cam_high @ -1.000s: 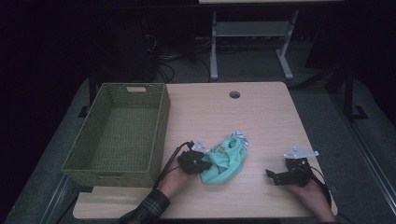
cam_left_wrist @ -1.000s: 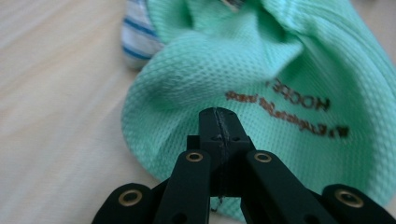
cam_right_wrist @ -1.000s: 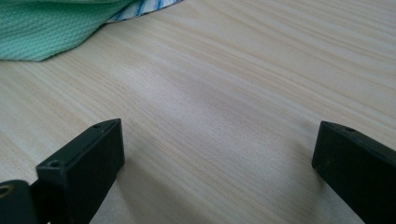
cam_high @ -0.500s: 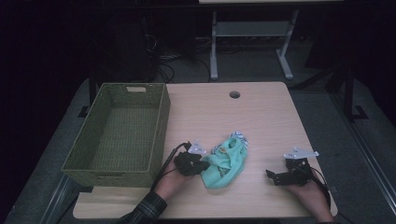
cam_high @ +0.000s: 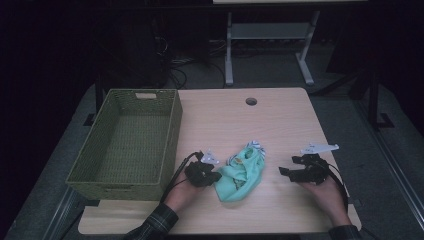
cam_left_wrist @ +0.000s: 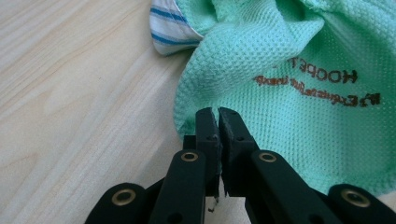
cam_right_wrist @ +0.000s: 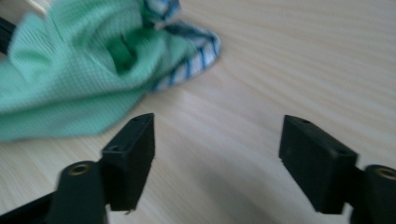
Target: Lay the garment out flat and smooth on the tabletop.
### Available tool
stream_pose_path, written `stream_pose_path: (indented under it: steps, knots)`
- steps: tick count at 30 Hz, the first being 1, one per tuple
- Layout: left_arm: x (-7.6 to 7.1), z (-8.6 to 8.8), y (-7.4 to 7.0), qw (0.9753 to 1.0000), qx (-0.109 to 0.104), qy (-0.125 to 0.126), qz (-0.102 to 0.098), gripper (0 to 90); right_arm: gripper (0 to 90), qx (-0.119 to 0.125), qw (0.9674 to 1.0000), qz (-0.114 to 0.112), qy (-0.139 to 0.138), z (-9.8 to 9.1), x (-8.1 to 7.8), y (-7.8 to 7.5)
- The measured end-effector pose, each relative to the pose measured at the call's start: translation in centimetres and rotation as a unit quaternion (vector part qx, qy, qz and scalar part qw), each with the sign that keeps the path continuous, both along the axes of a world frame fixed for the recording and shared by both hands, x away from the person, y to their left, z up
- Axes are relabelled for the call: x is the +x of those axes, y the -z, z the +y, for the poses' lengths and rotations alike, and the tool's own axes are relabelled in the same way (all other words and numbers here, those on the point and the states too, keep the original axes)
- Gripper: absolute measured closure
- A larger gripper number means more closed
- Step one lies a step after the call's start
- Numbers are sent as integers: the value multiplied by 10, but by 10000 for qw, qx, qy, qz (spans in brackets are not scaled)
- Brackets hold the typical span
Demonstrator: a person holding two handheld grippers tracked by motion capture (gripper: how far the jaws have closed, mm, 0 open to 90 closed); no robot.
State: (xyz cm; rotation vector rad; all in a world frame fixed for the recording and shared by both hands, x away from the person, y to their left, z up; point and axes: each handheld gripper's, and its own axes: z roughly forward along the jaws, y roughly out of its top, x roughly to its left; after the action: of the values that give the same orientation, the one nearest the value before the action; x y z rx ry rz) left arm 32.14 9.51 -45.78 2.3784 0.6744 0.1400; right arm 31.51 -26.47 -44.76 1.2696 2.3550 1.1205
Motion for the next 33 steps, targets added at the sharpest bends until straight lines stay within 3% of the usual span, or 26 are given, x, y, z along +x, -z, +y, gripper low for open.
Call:
stream_pose_path:
  steps: [8, 10, 11, 18, 23, 26, 30, 31, 33]
  knots:
    - [-3, -2, 0, 9999, 106, 25, -102, 876, 431, 162, 9994, -226, -202, 20, 26, -9]
    - [-3, -3, -1, 9999, 120, 25, -118, 877, 433, 162, 9995, -161, -217, 22, 30, -9]
    - [-3, -3, 0, 9998, 123, 26, -138, 879, 449, 133, 9996, -84, -232, 27, 40, -7]
    - [-3, -4, -1, 9998, 139, 17, -119, 880, 516, 202, 9995, -35, -236, 30, 62, 13]
    - [-4, -4, -1, 9998, 155, 25, -120, 882, 554, 201, 9994, -73, -283, 34, 68, 20]
    - [-4, -4, -1, 9998, 153, 34, -105, 881, 549, 97, 9994, 44, -326, 38, 74, 19]
    - [-3, -3, -1, 9998, 155, 44, -90, 881, 574, 197, 9991, -37, -367, 43, 80, 21]
    - [-4, -3, -1, 9998, 156, 48, -92, 881, 578, 161, 9991, 81, -381, 46, 82, 27]
    - [-3, -3, -1, 9999, 136, 49, -86, 881, 592, 233, 9988, 92, -419, 47, 82, 30]
